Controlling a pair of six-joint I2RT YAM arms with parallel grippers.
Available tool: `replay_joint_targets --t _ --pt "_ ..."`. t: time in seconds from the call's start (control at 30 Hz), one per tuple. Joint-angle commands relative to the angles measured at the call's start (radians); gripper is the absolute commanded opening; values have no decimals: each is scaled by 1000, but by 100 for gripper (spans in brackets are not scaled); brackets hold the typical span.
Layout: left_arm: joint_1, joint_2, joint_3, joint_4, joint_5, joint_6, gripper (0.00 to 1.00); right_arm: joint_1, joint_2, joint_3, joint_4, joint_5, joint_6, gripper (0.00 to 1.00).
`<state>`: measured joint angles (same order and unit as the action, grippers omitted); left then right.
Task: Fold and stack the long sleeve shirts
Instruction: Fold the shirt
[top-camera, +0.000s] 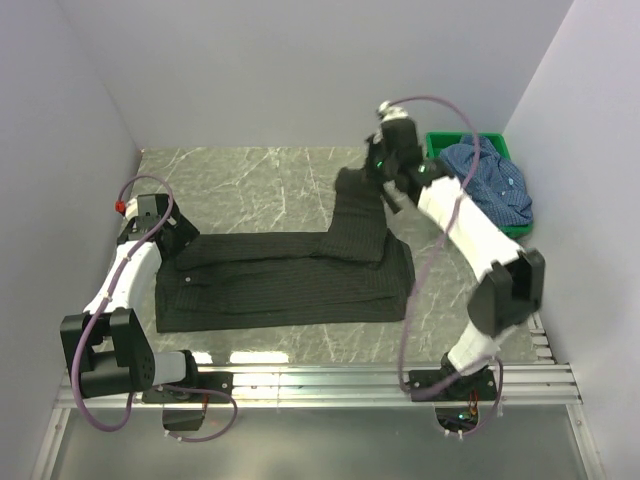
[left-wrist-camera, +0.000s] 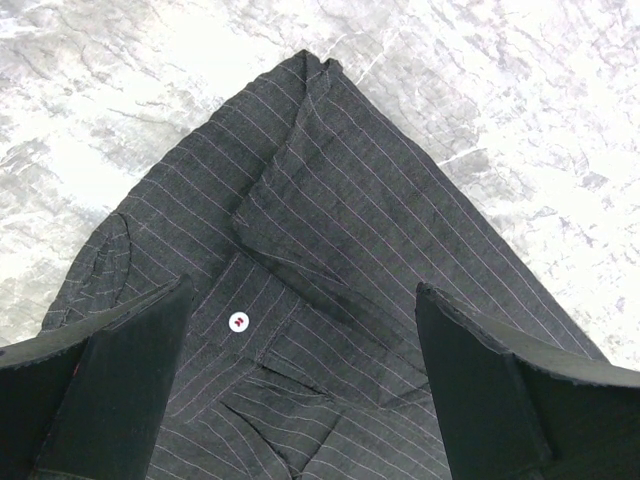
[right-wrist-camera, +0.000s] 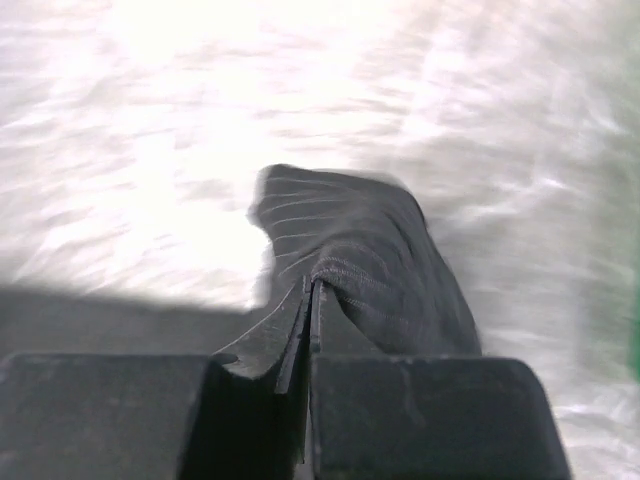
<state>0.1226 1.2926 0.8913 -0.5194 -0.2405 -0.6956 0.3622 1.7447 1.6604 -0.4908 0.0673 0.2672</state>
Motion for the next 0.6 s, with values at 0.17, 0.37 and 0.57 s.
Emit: replay_joint_targets --t 0.17,0.37,0.57 --pt "-5 -33 -11 35 38 8 98 386 -205 -385 138 -29 33 0" --pt "-32 -46 -20 38 33 18 97 578 -194 -491 110 -84 -13 0" --pt "-52 -18 -12 35 38 19 97 653 -232 -563 49 -138 -25 0"
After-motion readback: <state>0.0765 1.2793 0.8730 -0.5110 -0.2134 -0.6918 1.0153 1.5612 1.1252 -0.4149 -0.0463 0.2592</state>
